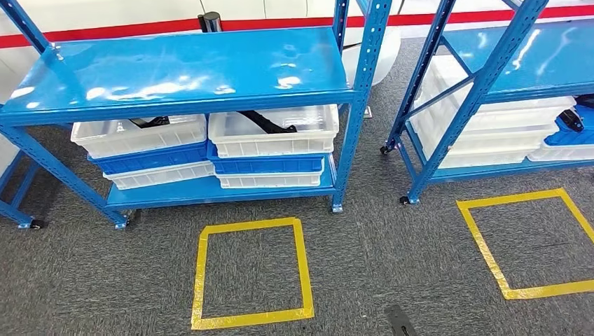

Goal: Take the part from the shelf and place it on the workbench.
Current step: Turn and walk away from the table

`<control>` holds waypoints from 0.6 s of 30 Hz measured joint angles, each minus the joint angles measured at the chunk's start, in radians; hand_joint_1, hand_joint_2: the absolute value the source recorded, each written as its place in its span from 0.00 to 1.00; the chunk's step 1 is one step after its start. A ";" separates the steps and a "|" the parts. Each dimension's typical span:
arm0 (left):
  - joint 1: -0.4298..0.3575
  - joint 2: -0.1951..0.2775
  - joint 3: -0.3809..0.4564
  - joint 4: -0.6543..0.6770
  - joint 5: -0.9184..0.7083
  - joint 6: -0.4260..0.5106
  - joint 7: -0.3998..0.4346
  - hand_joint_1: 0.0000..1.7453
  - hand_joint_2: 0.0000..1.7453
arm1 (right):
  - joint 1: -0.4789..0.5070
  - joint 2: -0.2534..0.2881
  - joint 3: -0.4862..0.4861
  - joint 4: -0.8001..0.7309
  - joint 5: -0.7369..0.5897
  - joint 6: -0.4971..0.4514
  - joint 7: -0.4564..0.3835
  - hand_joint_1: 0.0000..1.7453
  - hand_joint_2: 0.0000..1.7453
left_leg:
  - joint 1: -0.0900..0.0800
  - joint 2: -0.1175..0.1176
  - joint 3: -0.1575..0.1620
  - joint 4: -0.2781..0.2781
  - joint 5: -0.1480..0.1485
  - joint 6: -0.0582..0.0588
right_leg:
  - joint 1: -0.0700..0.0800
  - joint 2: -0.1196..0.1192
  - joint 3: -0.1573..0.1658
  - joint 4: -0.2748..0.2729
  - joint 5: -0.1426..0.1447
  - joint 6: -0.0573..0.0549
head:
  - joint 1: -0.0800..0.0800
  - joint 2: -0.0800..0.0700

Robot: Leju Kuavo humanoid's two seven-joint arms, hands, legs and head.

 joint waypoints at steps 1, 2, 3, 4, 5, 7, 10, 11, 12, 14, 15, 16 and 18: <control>-0.003 -0.001 0.000 0.000 -0.002 0.002 -0.002 0.00 0.00 | 0.000 -0.001 0.000 0.000 0.005 0.000 -0.001 0.00 1.00 | 0.002 -0.003 0.008 -0.009 -0.001 0.002 | 0.000 -0.003 -0.002 0.011 -0.009 0.004 | -0.001 0.000; -0.005 -0.002 0.000 0.000 -0.004 0.002 -0.003 0.00 0.00 | -0.002 -0.002 0.001 0.000 0.008 -0.001 -0.003 0.00 1.00 | 0.005 -0.006 0.016 -0.018 -0.002 0.005 | 0.000 -0.005 -0.016 0.043 -0.024 0.005 | 0.000 0.000; -0.006 -0.003 0.000 0.000 -0.005 0.002 -0.003 0.00 0.00 | -0.003 -0.003 0.001 -0.001 0.010 -0.001 -0.004 0.00 1.00 | 0.007 -0.009 0.024 -0.023 -0.004 0.008 | -0.001 -0.006 -0.046 0.098 -0.045 0.004 | 0.001 0.000; -0.006 -0.004 0.000 0.000 -0.006 0.002 -0.004 0.00 0.00 | -0.004 -0.004 0.001 -0.001 0.011 -0.002 -0.006 0.00 1.00 | 0.007 -0.014 0.029 -0.026 -0.008 0.012 | -0.001 -0.007 -0.088 0.167 -0.068 0.003 | 0.001 0.000; -0.007 -0.004 0.000 0.000 -0.006 0.002 -0.004 0.00 0.00 | -0.004 -0.005 0.001 -0.001 0.012 -0.002 -0.007 0.00 1.00 | 0.007 -0.019 0.032 -0.026 -0.012 0.014 | -0.001 -0.007 -0.132 0.231 -0.085 0.004 | 0.002 0.000; -0.007 -0.005 0.000 0.000 -0.008 0.000 -0.004 0.00 0.00 | -0.002 -0.006 0.001 -0.001 0.011 -0.002 -0.007 0.00 1.00 | 0.007 -0.036 0.041 -0.025 -0.020 0.014 | -0.003 -0.007 -0.183 0.277 -0.075 0.018 | 0.002 0.000; -0.010 -0.007 0.000 0.000 -0.011 0.000 -0.003 0.00 0.00 | -0.001 -0.007 0.001 0.000 0.011 -0.002 -0.007 0.00 1.00 | 0.006 -0.069 0.058 -0.023 -0.031 0.006 | -0.011 0.017 -0.139 0.107 0.040 0.050 | 0.002 0.000; -0.012 -0.007 0.000 0.000 -0.012 0.000 -0.001 0.00 0.00 | -0.001 -0.008 0.001 0.000 0.012 -0.002 -0.007 0.00 1.00 | 0.005 -0.079 0.061 -0.021 -0.035 0.002 | -0.013 0.029 -0.120 0.052 0.070 0.048 | 0.002 0.000; -0.013 -0.007 0.000 0.000 -0.013 0.000 0.000 0.00 0.00 | -0.002 -0.008 0.001 0.000 0.012 -0.002 -0.007 0.00 1.00 | 0.003 -0.088 0.061 -0.020 -0.037 -0.001 | -0.013 0.038 -0.108 0.023 0.084 0.039 | 0.001 0.000; -0.013 -0.006 0.000 0.000 -0.015 0.000 0.001 0.00 0.00 | -0.003 -0.007 0.001 0.000 0.013 -0.002 -0.005 0.00 1.00 | 0.002 -0.103 0.058 -0.019 -0.038 -0.009 | -0.012 0.030 -0.100 0.012 0.091 0.013 | 0.000 0.000; -0.012 -0.006 0.000 0.000 -0.016 0.000 0.002 0.00 0.00 | -0.005 -0.006 0.001 0.000 0.013 -0.001 -0.005 0.00 1.00 | 0.003 -0.098 0.056 -0.016 -0.040 -0.014 | -0.014 0.022 -0.096 0.010 0.092 0.004 | 0.000 0.000; -0.012 -0.005 0.000 0.000 -0.016 0.000 0.002 0.00 0.00 | -0.006 -0.006 0.001 -0.001 0.013 -0.001 -0.004 0.00 1.00 | 0.002 -0.081 0.051 -0.004 -0.048 -0.020 | -0.017 0.013 -0.093 0.009 0.093 -0.004 | -0.002 0.000; -0.015 -0.005 0.000 0.000 -0.016 0.000 0.003 0.00 0.00 | -0.006 -0.004 0.001 -0.001 0.014 0.000 -0.004 0.00 1.00 | 0.006 -0.025 0.017 0.069 -0.091 -0.034 | -0.022 -0.007 -0.086 0.006 0.091 -0.018 | -0.006 0.000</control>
